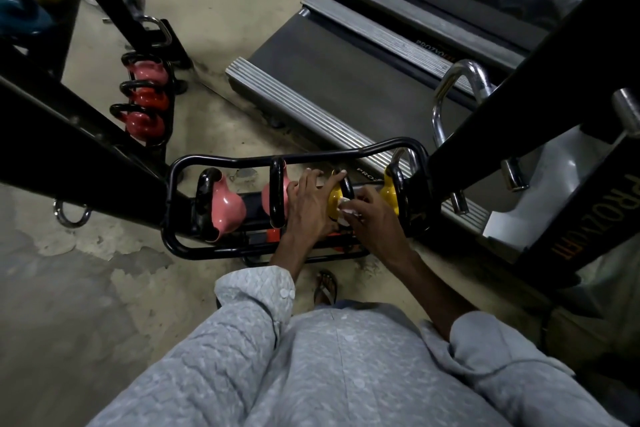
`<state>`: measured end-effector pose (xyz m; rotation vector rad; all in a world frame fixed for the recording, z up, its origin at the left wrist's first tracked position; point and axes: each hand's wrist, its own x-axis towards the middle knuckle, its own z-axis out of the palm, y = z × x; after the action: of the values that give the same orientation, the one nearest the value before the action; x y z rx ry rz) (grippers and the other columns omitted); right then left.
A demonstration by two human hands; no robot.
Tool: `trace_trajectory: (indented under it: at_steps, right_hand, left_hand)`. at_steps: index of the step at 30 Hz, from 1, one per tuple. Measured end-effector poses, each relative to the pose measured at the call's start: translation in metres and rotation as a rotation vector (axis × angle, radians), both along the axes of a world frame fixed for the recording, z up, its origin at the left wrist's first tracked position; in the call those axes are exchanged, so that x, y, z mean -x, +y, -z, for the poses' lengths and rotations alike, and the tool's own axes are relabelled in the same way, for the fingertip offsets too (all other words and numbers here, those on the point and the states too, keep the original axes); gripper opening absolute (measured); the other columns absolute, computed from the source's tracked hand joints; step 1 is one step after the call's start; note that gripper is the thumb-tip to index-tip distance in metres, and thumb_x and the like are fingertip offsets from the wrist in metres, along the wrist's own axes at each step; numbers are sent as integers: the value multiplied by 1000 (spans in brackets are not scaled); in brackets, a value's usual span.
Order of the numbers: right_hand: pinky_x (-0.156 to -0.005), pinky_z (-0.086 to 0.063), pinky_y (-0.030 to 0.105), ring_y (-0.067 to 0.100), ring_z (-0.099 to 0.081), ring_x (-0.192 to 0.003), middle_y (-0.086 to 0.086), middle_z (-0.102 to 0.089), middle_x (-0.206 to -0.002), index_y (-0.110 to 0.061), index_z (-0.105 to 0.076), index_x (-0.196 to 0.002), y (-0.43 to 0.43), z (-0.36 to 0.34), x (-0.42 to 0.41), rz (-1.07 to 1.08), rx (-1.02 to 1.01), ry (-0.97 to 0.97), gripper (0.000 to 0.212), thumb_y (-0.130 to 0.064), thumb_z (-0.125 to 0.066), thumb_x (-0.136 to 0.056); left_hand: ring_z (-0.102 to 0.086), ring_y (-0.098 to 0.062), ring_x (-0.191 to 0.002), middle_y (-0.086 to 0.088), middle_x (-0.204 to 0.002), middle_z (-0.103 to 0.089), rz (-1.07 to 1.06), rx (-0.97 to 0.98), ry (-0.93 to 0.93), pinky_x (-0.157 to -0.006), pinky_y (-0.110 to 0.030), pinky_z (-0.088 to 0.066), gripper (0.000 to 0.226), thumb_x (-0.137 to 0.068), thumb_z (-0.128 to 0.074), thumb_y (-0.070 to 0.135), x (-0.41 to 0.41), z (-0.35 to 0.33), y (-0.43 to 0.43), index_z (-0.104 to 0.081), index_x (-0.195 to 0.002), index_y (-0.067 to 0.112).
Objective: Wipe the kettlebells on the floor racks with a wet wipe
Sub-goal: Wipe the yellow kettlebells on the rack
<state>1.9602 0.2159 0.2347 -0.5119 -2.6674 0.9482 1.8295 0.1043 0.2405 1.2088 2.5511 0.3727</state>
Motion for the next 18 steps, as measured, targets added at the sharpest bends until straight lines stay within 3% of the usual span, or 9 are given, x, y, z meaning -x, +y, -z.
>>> trace_trajectory:
  at_steps: [2, 6, 8, 11, 14, 18]
  right_hand:
    - [-66, -49, 21, 10, -58, -82, 0, -54, -99, -16, -75, -102, -4, 1, -7, 29, 51, 6, 13, -22, -70, -93]
    - [-59, -39, 0, -7, -56, -74, 0, -52, -86, -9, -79, -92, -11, 2, -19, 127, 222, 32, 7, -14, -75, -89]
    - [-61, -43, 3, -5, -60, -77, 2, -57, -86, -11, -80, -90, -13, 8, -26, 170, 295, 49, 5, -12, -78, -86]
    - [-67, -54, 18, 5, -67, -86, -3, -67, -89, -17, -80, -92, -15, 17, -33, 246, 434, 52, 12, -11, -80, -82]
    - [-77, -58, 30, 13, -73, -92, 0, -75, -94, -9, -79, -92, -13, 24, -35, 317, 594, 82, 10, -5, -78, -84]
    - [-78, -57, 29, 16, -74, -88, 5, -77, -92, -5, -77, -93, -9, 32, -37, 442, 726, 105, 6, -4, -75, -88]
  left_hand:
    - [-26, -29, -146, -13, -153, -31, 8, 15, -32, -114, -52, -27, 105, -70, -86, 40, 2, -3, -1, -24, -155, 45]
    - [-23, -28, -148, -14, -155, -27, 7, 38, -49, -112, -45, -25, 104, -74, -77, 17, 2, -10, -3, -21, -157, 44]
    - [-22, -28, -148, -15, -155, -26, 2, 39, -74, -113, -44, -24, 102, -75, -75, 16, 2, -13, -4, -22, -158, 43]
    - [-22, -29, -148, -15, -157, -26, -17, 29, -110, -114, -44, -22, 98, -77, -73, 19, 2, -13, -4, -23, -157, 44]
    - [-23, -29, -148, -16, -156, -28, -39, 3, -129, -113, -45, -24, 95, -76, -71, 25, 1, -9, -3, -25, -157, 45]
    - [-23, -32, -148, -17, -156, -30, -66, -38, -182, -113, -49, -24, 90, -76, -73, 43, 0, -6, -4, -30, -155, 44]
